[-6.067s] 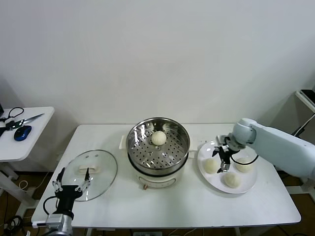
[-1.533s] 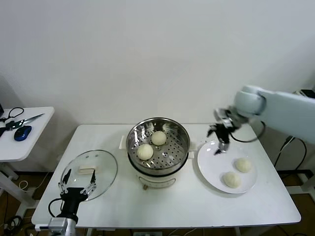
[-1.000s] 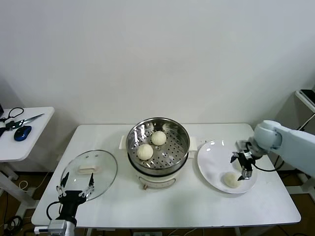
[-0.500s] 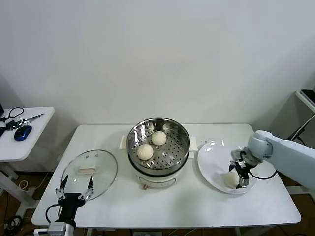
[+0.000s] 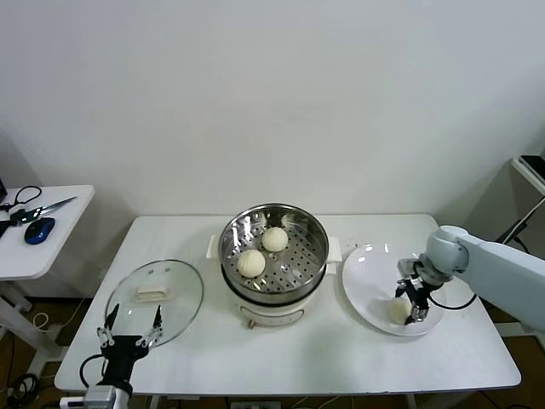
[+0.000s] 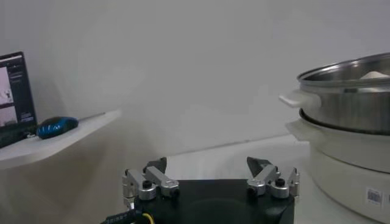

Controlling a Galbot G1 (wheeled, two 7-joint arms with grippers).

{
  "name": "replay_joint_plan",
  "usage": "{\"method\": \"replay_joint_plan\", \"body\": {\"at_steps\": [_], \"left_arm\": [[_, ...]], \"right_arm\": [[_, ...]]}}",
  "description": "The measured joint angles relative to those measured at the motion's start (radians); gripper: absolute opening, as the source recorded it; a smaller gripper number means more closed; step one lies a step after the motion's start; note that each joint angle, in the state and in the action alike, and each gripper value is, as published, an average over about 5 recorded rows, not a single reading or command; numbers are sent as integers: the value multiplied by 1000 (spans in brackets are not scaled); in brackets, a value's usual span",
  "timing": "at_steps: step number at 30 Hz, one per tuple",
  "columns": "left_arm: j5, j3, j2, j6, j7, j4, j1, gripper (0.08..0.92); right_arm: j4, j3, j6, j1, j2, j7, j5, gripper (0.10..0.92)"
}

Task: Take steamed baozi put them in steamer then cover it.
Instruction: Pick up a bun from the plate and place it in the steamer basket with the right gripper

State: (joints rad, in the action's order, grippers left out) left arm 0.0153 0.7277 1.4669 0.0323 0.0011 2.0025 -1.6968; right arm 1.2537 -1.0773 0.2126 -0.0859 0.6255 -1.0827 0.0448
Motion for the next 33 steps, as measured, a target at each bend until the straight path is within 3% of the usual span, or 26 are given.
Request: {"method": "replay_joint_plan", "body": {"at_steps": [8,15,25,33], "left_arm": [[0,0,1,2,0,5,-8,823],[1,-1,0,3,0,8,-15,823],[1,-2,0,5,0,9,-22,823],[-3,1,-3,7,0,13,-26,823]], "right_arm": [[13,-61,-56,-100,2,-18,21,667],[36,-205,-229,-331,55,-50,11,662],[70,-317,-533,-636,229,-79,-40,665],[83,-303,-662,-690,408,-97,-97,670]]}}
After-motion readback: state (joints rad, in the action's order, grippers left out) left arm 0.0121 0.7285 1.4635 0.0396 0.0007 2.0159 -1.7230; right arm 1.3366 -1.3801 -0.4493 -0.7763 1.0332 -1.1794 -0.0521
